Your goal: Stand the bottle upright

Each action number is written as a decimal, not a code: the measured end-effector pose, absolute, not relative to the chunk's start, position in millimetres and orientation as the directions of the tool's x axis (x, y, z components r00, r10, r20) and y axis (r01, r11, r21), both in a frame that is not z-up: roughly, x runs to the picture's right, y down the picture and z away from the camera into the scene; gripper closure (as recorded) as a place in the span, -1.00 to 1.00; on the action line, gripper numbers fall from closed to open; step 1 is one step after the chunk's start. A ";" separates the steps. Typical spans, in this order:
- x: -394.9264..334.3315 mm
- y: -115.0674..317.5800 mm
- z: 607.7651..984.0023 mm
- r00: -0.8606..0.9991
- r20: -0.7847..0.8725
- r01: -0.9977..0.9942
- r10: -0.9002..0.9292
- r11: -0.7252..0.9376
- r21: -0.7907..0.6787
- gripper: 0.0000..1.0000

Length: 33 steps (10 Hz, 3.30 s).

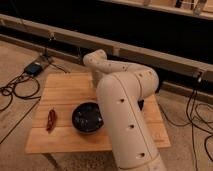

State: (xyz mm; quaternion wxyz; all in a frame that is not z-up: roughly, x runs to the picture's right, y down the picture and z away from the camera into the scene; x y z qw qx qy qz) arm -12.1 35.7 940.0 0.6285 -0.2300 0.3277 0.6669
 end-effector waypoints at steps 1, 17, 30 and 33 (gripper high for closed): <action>-8.6 35.3 939.5 -0.103 -0.720 -0.989 0.687 0.008 0.149 -0.30; -64.2 -3.1 943.7 0.419 -0.681 -0.891 0.600 0.415 -0.182 -0.30; -64.1 -23.0 995.0 0.444 -0.586 -0.895 0.678 0.365 -0.256 -0.30; -76.7 -30.3 1005.6 0.455 -0.549 -0.890 0.701 0.378 -0.256 -0.30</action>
